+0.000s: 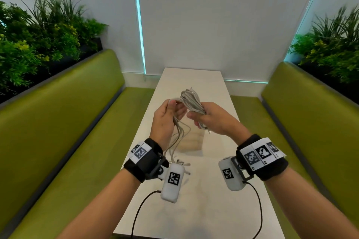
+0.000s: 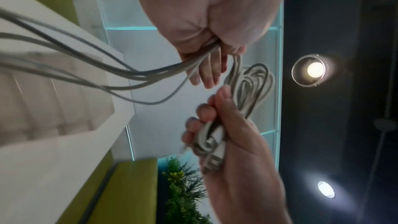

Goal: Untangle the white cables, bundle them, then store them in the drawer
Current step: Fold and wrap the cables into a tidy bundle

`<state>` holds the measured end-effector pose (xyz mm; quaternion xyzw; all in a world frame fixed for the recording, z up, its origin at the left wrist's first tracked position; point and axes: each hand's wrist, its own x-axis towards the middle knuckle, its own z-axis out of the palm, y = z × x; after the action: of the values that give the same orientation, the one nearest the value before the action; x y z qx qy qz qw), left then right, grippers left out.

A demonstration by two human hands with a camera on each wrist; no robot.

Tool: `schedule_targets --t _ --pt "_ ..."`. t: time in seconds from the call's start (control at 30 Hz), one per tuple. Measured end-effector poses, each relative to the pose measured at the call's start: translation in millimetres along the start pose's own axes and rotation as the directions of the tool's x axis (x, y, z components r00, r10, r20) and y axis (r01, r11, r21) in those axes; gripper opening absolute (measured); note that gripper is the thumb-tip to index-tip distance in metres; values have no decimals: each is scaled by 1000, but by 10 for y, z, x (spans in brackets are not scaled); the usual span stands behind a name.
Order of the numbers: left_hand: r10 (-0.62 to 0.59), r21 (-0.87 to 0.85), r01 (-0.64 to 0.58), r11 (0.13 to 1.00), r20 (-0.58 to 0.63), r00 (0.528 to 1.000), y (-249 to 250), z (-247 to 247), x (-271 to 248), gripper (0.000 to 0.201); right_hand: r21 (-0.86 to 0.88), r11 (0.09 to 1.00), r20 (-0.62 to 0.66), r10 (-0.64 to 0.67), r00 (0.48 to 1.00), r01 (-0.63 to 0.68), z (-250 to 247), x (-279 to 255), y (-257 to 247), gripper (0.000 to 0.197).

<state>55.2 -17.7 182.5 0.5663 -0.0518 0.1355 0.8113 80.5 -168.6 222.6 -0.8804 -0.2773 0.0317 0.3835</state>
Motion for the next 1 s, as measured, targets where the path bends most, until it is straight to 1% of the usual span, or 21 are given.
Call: schedule_targets --t 0.07,0.13,0.2,0.27,0.3,0.4,0.47,0.53,0.6,0.67,0.7,0.77,0.8,0.87,0.9,0.93,1.0 --pt "-29 -40 28 999 -40 999 30 56 34 34 57 998 5 -11 1000 11 120 -1 -9 24" --pt "-95 -123 87 989 -60 994 46 98 58 32 89 996 2 1 1000 -1 202 -5 -32 22" --pt "-172 -218 155 964 -60 983 38 105 81 30 69 997 -21 22 1000 -21 241 -5 -37 26" --pt "-225 -258 201 945 -67 972 32 100 86 32 23 999 -62 29 998 -27 262 0 -26 22" --pt "-240 -268 214 939 -70 968 23 89 93 33 9 1000 -75 29 997 -29 267 1 -24 19" --pt "-263 -293 235 927 -57 963 12 59 100 36 -9 999 -68 50 996 -50 260 23 1 20" --pt "-251 -272 231 934 -40 967 6 53 97 37 -25 999 -43 42 998 -43 244 27 7 17" --pt "-236 -241 226 944 -12 972 19 51 87 39 2 1000 -37 17 999 -17 260 28 26 23" --pt "-234 -230 234 945 25 972 59 61 77 43 52 998 -22 35 999 -33 287 11 51 29" --pt "-226 -211 242 947 97 969 101 44 61 50 121 991 10 58 998 -58 321 -6 80 23" --pt "-197 -161 219 962 144 970 104 21 57 52 146 988 29 51 998 -54 337 -15 81 17" --pt "-131 7 133 991 218 967 92 -24 29 53 196 980 65 27 997 -40 372 -32 67 12" --pt "-110 86 93 992 216 970 84 -36 18 51 225 974 86 19 996 -39 394 -38 48 12" --pt "-75 179 52 983 122 990 74 -37 26 44 249 968 132 8 991 -41 455 -56 -4 12" --pt "-64 184 47 982 86 994 83 -36 37 37 250 967 149 10 989 -47 484 -64 -23 11" --pt "-60 172 46 984 76 995 90 -35 48 30 261 964 155 11 988 -51 505 -70 -27 11" --pt "-66 133 52 990 100 993 104 -36 40 17 307 950 160 2 987 -52 517 -77 -3 14"
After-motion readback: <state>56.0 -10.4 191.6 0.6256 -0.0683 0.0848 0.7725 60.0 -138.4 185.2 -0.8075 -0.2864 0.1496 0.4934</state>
